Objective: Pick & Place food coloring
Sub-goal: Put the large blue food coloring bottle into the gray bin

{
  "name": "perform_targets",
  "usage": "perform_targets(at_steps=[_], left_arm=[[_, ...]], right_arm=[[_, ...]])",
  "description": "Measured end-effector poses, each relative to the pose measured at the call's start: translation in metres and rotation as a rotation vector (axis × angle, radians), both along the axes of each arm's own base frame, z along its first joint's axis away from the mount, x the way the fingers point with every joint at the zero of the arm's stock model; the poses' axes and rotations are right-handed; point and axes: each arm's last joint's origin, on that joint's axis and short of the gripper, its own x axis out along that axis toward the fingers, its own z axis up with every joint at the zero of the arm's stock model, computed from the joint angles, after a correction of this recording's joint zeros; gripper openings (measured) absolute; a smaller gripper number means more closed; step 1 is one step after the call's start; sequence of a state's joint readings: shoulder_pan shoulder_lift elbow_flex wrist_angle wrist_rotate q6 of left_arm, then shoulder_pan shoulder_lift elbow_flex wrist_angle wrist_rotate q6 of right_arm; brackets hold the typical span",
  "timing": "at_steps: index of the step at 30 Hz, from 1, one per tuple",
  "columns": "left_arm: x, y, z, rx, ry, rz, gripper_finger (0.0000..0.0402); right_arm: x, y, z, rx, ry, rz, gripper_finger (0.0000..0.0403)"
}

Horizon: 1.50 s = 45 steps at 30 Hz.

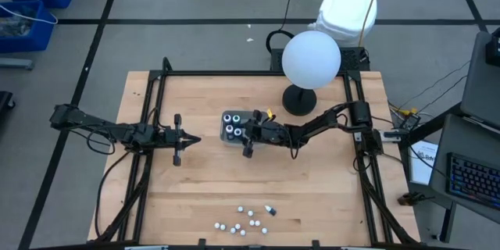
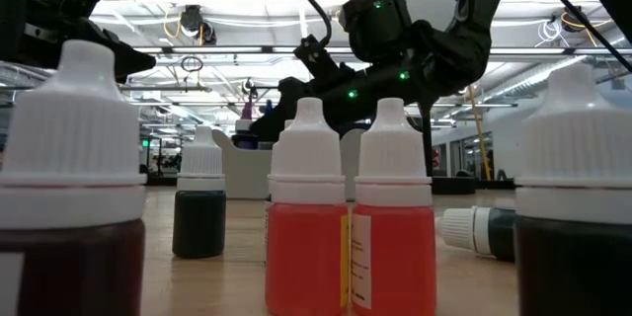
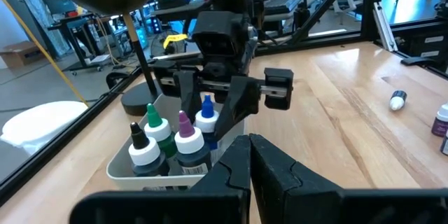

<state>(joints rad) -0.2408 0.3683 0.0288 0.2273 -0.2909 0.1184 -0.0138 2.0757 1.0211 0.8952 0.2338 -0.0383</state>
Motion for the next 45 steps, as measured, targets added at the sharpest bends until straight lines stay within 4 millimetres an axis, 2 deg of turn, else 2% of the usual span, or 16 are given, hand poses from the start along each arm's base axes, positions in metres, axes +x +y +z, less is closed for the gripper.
perform_targets(at_steps=[7,13,45], left_arm=[[0.0,0.0,0.0,-0.016,-0.001,0.001,0.001],[0.0,0.0,0.0,-0.017,-0.001,0.002,0.001],[0.0,0.0,-0.002,-0.015,0.015,0.002,0.001]], right_arm=[[-0.001,0.0,0.01,-0.004,-0.028,0.001,0.0233],[-0.002,0.0,0.019,-0.011,-0.029,0.003,0.0253],[-0.003,0.003,0.02,-0.024,0.004,0.015,0.0258]])
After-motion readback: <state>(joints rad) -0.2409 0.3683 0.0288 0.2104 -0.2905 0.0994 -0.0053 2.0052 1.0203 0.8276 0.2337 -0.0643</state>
